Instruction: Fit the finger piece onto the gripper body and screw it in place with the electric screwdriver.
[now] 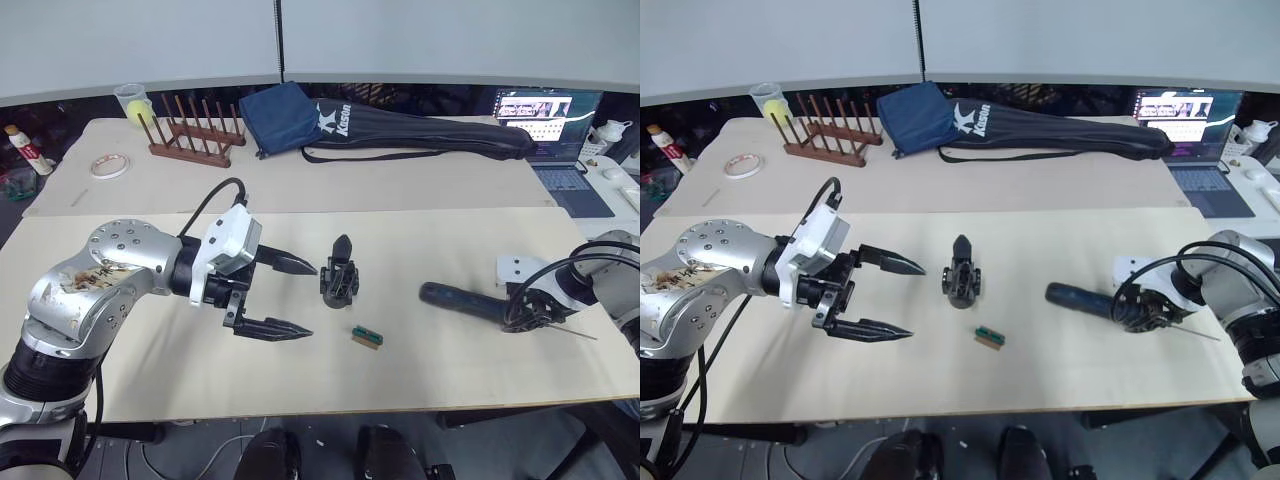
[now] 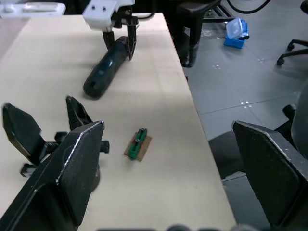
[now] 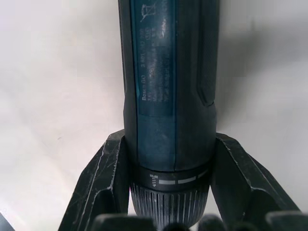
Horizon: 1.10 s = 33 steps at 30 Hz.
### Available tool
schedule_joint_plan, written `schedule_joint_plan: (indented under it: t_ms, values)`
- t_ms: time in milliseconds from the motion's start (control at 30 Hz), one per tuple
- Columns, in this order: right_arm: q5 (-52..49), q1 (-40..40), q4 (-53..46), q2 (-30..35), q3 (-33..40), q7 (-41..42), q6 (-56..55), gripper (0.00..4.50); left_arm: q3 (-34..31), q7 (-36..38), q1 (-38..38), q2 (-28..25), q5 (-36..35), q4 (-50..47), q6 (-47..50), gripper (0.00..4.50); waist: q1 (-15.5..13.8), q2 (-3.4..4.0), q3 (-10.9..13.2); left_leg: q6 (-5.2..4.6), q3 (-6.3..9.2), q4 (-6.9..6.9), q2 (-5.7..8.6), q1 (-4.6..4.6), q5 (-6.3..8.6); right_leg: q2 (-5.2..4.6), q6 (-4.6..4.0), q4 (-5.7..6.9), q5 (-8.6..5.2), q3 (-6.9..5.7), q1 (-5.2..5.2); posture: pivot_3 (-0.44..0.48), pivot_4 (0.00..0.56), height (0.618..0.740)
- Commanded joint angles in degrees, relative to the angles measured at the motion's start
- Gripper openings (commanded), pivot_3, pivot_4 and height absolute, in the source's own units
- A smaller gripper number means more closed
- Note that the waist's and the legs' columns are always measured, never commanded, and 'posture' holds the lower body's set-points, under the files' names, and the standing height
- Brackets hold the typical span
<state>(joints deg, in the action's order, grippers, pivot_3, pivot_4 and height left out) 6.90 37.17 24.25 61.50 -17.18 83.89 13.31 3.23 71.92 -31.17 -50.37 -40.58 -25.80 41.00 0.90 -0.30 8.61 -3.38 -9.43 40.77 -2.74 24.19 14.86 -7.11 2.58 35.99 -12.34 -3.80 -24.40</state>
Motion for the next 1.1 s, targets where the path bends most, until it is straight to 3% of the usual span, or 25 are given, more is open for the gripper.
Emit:
schedule_joint_plan:
  t_ms: [33,133,233,433,667,900,1100]
  values:
    - [-11.74,-4.05,-12.28,0.54,15.49,-3.66,7.12,1.91,-0.17,-0.53,2.60,0.27,0.84,-0.82,-1.95,4.50,-0.22,0.13,0.08,0.00,-0.01,0.01,0.01,0.00,0.00,-0.01,0.01,0.04,-0.01,0.03,-0.01,0.000,0.150,0.740]
    - [-23.33,-13.77,-27.69,-3.66,29.40,-7.94,17.32,1.91,0.65,0.19,5.45,0.48,3.01,0.13,-4.93,4.50,-0.74,0.12,0.08,0.04,0.04,-0.01,-0.03,0.06,-0.02,0.00,0.00,0.03,-0.02,-0.07,-0.03,0.000,0.150,0.740]
    - [-35.81,-20.46,-42.68,-12.21,41.87,-16.35,27.17,1.91,0.80,1.42,7.02,0.48,3.43,1.72,-6.11,4.50,-1.34,0.11,0.08,0.04,0.12,0.00,-0.04,0.02,-0.01,0.02,-0.05,0.04,-0.02,-0.10,0.04,0.000,0.150,0.740]
    - [-54.78,-27.84,-61.75,-28.90,53.03,-37.85,34.66,1.91,1.56,3.17,8.15,2.51,5.65,5.94,-11.38,4.50,-1.76,0.09,0.08,-0.14,0.18,-0.01,0.02,0.06,0.12,-0.10,-0.05,0.01,-0.01,-0.11,0.05,0.000,0.150,0.740]
    - [-61.76,-36.07,-72.34,-35.76,49.92,-48.90,31.00,1.91,2.80,4.36,8.83,5.62,8.66,10.37,-16.33,4.50,-1.30,0.09,0.07,-0.16,0.15,-0.02,0.07,0.07,0.13,-0.11,-0.04,0.04,-0.01,-0.07,0.00,0.000,0.150,0.740]
    - [-55.51,-36.41,-75.30,-37.18,35.36,-47.84,23.24,1.91,7.81,8.16,7.21,8.79,13.47,15.47,-22.92,4.50,-1.00,0.09,0.07,-0.15,0.15,-0.06,0.06,0.03,0.13,-0.05,-0.05,0.03,-0.02,-0.05,0.01,0.000,0.150,0.740]
    - [-51.07,-35.87,-73.50,-35.91,30.76,-46.23,17.33,1.91,9.46,8.67,6.61,10.53,15.69,17.23,-25.29,4.50,-1.36,0.09,0.07,-0.19,0.16,-0.02,0.08,0.07,0.14,-0.06,-0.04,-0.01,-0.02,-0.06,0.04,0.000,0.150,0.740]
